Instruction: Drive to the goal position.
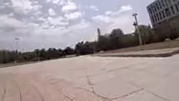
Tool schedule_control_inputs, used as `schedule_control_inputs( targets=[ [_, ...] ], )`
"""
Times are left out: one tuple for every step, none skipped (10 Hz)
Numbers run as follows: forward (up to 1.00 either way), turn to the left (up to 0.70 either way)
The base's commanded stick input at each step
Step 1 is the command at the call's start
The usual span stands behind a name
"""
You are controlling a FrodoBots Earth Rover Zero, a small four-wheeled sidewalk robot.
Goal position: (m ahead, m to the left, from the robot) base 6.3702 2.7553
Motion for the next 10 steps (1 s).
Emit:
schedule_control_inputs(
  targets=[
    [0.99,0.04],
    [0.99,0.04],
    [0.99,0.04],
    [0.99,0.04],
    [0.99,0.04],
    [0.99,0.04],
    [0.99,0.04],
    [0.99,0.04],
    [0.99,0.04],
    [0.99,0.04]
  ],
)
